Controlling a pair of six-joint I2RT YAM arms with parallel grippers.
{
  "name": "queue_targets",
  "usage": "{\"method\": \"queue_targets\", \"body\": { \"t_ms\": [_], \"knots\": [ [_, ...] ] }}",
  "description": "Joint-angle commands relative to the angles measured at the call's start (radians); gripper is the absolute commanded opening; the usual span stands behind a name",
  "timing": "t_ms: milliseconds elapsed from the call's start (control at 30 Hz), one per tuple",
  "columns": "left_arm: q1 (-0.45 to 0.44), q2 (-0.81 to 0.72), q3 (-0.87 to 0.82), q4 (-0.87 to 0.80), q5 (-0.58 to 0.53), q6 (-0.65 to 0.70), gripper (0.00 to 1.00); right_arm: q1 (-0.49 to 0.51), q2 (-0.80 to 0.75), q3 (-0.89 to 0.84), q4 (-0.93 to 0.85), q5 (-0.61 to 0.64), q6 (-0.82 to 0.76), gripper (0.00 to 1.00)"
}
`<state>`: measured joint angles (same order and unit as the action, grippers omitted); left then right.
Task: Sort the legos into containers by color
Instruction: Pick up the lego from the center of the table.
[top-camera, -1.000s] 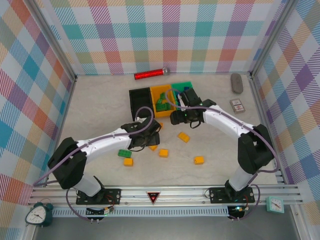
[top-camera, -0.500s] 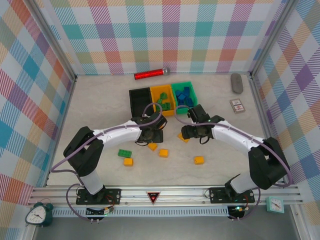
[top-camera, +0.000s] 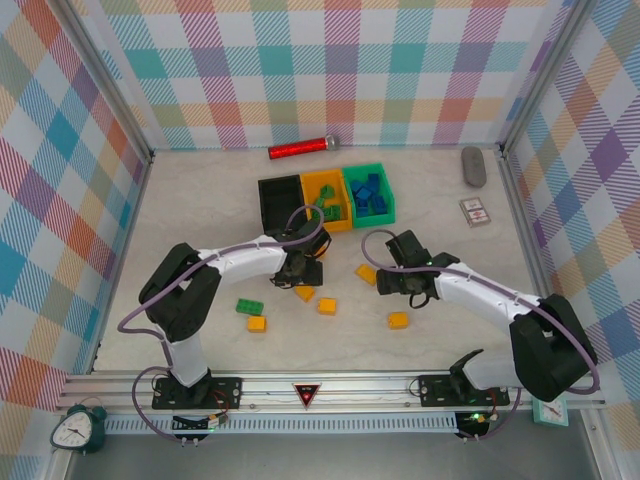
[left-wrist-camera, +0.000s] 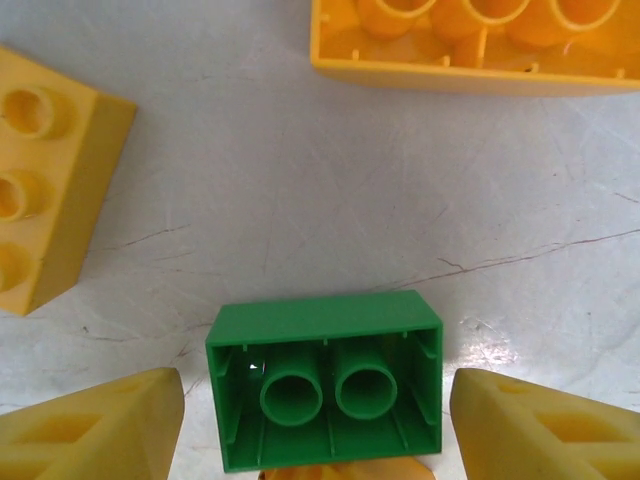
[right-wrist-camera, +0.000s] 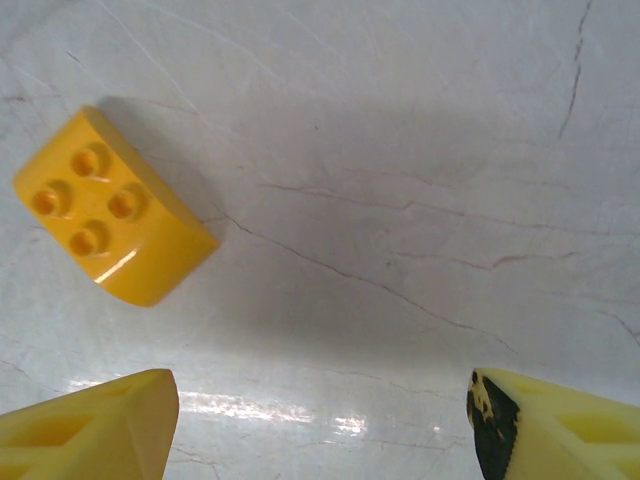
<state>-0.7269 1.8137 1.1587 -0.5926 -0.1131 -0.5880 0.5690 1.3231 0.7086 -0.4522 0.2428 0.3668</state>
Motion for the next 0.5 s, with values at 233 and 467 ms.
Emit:
{"method": "queue_targets", "body": {
  "t_ms": [233,467],
  "knots": [
    [0.013,0.046,0.042,0.007,0.045,0.017,0.54,-0.003,-0.054,-0.049,0.063,0.0,0.028,0.76],
    [0.012,0.035,0.048,-0.007,0.024,0.023,0.52,-0.003,-0.047,-0.054,0.074,-0.005,0.029,0.76]
  ]
}}
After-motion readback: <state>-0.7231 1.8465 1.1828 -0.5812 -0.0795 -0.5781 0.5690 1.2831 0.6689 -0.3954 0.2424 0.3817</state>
